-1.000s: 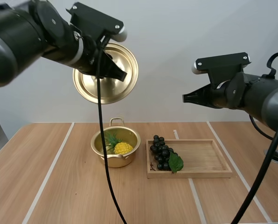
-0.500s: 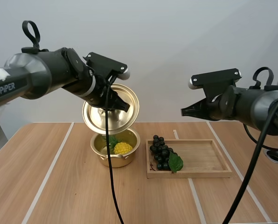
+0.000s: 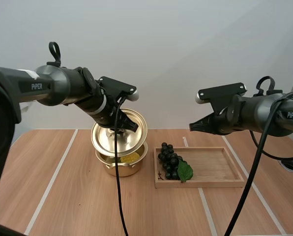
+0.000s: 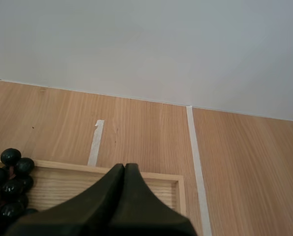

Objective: Open the pot, put the pineapple inside, and close it

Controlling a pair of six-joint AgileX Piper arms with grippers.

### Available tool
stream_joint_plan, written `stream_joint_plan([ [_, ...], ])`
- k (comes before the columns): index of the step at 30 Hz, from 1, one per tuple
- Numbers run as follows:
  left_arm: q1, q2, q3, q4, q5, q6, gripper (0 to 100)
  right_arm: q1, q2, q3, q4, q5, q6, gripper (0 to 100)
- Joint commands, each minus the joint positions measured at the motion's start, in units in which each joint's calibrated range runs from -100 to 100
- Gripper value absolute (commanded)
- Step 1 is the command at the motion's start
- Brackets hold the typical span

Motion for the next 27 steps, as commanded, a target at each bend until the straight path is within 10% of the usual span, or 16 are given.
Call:
stream_joint_plan([
  [1, 0.0, 1.7, 0.0, -1.9, -1.3, 0.6, 0, -0.2, -0.2, 0.3, -0.9, -0.4, -0.3, 0],
  [27, 0.0, 11.6, 0.0, -1.6, -1.8, 2.8, 0, -0.2, -0.2, 0.3, -1.8, -0.4, -0.3, 0],
])
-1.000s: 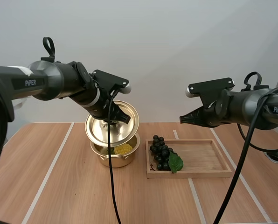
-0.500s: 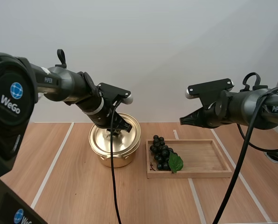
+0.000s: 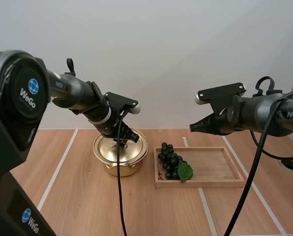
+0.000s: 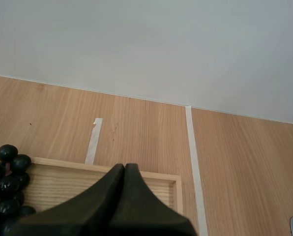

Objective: Open the pot, put the pineapple inside, and close it

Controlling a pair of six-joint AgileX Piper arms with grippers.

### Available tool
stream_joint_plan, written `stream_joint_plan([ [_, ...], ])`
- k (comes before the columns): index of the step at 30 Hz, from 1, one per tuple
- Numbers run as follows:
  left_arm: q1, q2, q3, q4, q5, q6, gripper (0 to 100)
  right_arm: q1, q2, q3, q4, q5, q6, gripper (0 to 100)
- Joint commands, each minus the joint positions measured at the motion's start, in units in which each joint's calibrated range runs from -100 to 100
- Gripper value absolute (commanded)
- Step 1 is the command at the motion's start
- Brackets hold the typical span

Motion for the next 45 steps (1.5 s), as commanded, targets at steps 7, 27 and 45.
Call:
stream_joint_plan([
  [7, 0.0, 1.8, 0.0, 0.0, 4.0, 0.2, 0, -0.2, -0.2, 0.3, -0.4, -0.4, -0.3, 0],
  [27, 0.0, 0.5, -2.3, -0.9, 4.6, 0.8, 100, -0.2, -0.2, 0.3, -0.6, -0.4, -0.3, 0],
  [45, 2.9, -30.6, -10.1, -5.6, 9.4, -11.9, 0, -0.2, -15.5, 0.3, 6.3, -3.1, -0.2, 0],
])
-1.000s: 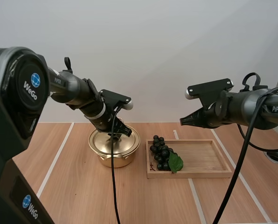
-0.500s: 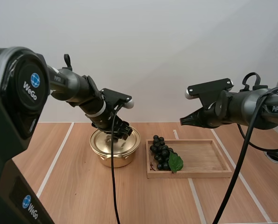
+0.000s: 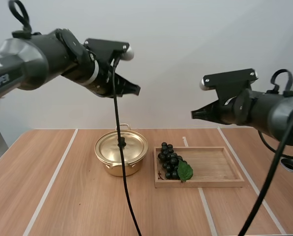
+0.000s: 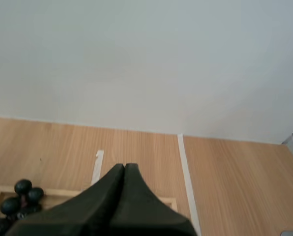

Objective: Open the pot, put the pineapple inside, and close it

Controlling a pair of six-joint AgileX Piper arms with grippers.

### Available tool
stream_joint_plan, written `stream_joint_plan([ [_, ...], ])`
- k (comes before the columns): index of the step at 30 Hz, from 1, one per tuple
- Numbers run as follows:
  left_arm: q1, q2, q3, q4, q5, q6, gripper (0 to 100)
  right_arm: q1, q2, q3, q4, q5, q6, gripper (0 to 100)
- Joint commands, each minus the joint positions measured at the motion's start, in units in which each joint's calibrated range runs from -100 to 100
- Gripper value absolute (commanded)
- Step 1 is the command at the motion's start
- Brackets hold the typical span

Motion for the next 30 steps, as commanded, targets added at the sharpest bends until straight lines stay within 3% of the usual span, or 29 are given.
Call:
stream_joint_plan([
  [1, 2.32, -8.4, -0.6, -4.0, -1.2, -1.9, 0, -0.2, -6.3, 0.2, 2.7, -1.9, -0.2, 0],
  [7, 8.9, -25.3, 0.1, -4.7, -2.2, -2.2, 0, -1.6, -17.2, 0.2, 5.2, 5.3, -0.2, 0],
  [10, 10.72, -34.3, 2.3, -4.7, -5.4, -2.2, 0, -2.9, -21.4, 0.2, 5.0, 6.3, -0.9, 0],
  [16, 10.8, -48.4, 8.1, -8.2, -7.8, 0.0, 0, -2.5, -32.5, 0.2, 5.7, 2.6, -3.8, 0],
  [22, 10.73, -55.8, 14.6, -13.5, -8.8, 5.6, 0, 1.2, -35.1, 0.2, 7.6, 7.1, -4.9, 0],
  [30, 10.66, -58.2, 25.7, -10.9, -11.6, 9.1, 0, 7.1, -34.3, 0.2, 7.6, 11.4, -4.9, 0],
])
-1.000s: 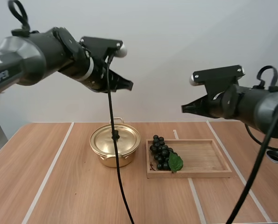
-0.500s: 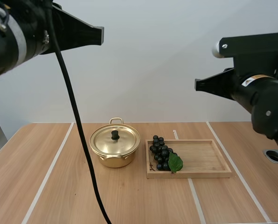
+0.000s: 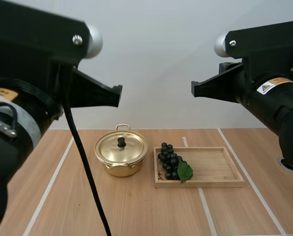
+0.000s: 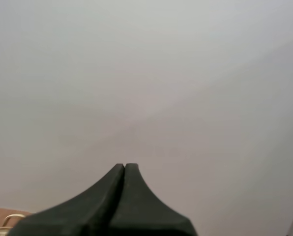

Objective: Open the pot, put the pineapple inside, and close it

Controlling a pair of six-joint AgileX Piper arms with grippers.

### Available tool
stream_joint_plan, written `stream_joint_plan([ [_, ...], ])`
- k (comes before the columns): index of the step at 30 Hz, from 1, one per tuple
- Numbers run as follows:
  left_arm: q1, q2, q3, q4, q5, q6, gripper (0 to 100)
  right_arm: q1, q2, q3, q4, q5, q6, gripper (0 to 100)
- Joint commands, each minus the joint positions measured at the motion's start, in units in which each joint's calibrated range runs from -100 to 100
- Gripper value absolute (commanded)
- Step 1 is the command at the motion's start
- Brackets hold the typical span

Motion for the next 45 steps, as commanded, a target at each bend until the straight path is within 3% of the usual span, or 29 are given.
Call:
stream_joint_plan([
  [1, -0.08, -0.9, 4.4, 1.9, -1.8, 0.2, 0, 3.0, 0.2, 0.1, -0.3, 3.2, -0.5, 0],
  [4, -0.08, -3.7, 6.9, 2.7, -3.1, 0.0, 0, 6.6, -1.4, 0.1, -3.5, 4.9, -0.5, 0],
  [7, -0.08, -7.4, 8.0, -1.2, -4.3, 0.2, 0, 8.9, -4.4, 0.1, -11.4, 5.1, -0.3, 0],
  [10, 0.02, -8.3, 10.3, -5.1, -1.4, 2.2, 0, 9.8, -6.8, 0.1, -19.1, 11.0, 4.6, 0],
  [14, -0.83, -8.9, 13.0, -2.4, 3.8, 2.4, 0, 10.0, -10.9, 2.8, -25.5, 18.6, 9.1, 0],
  [16, -2.08, -9.3, 13.4, -0.2, 1.0, 2.4, 0, 10.0, -14.4, 4.9, -26.5, 18.1, 10.3, 0],
  [22, -9.42, -10.5, 18.9, 8.8, -13.8, -4.1, 0, 9.2, -24.0, 13.6, -24.5, 10.0, 12.3, 0],
  [24, -11.12, -11.9, 22.4, 13.7, -19.3, -6.0, 0, 7.9, -24.0, 17.7, -23.4, 6.6, 12.3, 0],
  [30, -14.29, -13.2, 33.9, 20.8, -21.9, -8.4, 0, 3.3, -24.0, 32.5, -22.3, -19.4, 12.3, 0],
  [36, -15.07, -13.2, 40.5, 21.9, -22.1, -9.0, 0, 4.7, -24.0, 41.0, -22.3, -18.1, 12.3, 0],
  [40, -15.14, -13.2, 43.5, 21.6, -21.5, -19.0, 0, 5.5, -24.0, 42.8, -22.3, -17.4, 12.3, 0],
  [45, -14.32, -13.2, 45.7, 21.6, -20.9, -22.6, 5, 6.1, -24.0, 42.8, -17.4, -11.3, 12.3, 0],
])
